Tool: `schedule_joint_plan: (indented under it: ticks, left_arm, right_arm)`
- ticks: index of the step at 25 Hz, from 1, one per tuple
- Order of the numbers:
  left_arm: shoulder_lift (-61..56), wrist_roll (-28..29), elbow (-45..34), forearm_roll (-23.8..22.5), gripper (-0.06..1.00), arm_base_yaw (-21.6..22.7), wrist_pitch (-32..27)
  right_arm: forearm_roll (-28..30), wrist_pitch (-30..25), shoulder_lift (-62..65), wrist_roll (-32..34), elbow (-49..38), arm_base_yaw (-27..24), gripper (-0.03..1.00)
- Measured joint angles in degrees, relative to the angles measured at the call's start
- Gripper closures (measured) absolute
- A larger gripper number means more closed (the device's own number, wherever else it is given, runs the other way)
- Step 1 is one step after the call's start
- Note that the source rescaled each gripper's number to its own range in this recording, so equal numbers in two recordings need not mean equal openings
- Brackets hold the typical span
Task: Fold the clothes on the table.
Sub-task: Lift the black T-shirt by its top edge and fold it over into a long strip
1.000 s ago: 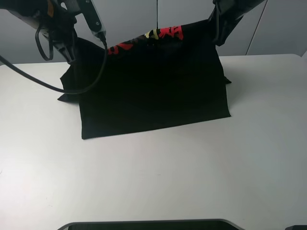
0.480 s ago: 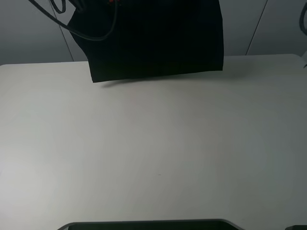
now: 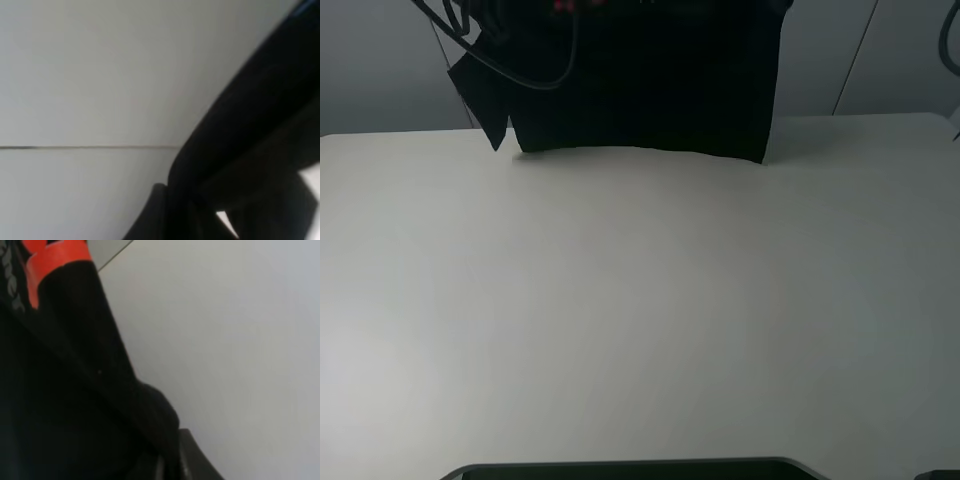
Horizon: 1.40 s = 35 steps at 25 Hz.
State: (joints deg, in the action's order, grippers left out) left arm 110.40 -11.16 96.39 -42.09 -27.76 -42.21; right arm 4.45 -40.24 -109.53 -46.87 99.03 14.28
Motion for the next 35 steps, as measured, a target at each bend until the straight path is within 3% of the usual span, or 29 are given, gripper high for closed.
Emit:
schedule_joint_plan:
  ticks: [4,7,10,16,19,24,29,35]
  left_arm:
    - [0.20,-19.78,-0.23,18.98,0.92,-2.42,-12.30]
    - [0.20,-23.68,-0.34,26.04,0.92,-2.98,-20.46]
    - [0.20,-24.45,-0.34,27.72,0.92,-3.08,-26.22]
    - [0.20,-24.12,-0.86,28.82,0.92,-3.08,-27.23]
    - [0.09,-24.95,-1.43,29.04,0.92,-3.08,-27.26]
    - [0.09,-30.65,-7.52,31.15,0.92,-3.08,-27.26]
    - [-0.37,-34.42,-14.83,31.83,0.92,-3.08,-27.26]
    - [-6.77,-36.83,-20.61,32.05,0.92,-3.08,-27.05]
  right_arm:
    - [-6.89,-15.23,-0.14,0.00,0.00,0.00,0.96]
    - [-14.51,-26.27,-0.14,-0.62,0.00,0.00,0.96]
    - [-20.31,-29.22,-0.14,0.24,-0.21,0.00,0.96]
    - [-23.38,-29.54,0.19,5.06,-6.51,0.00,0.96]
    - [-22.63,-29.59,0.31,5.79,-12.71,0.00,0.96]
    - [-15.68,-29.81,0.31,3.89,-22.73,0.00,0.96]
    - [-12.69,-30.04,0.31,2.90,-25.55,0.00,0.96]
    - [-21.91,-30.04,0.31,-2.16,-25.57,0.00,0.96]
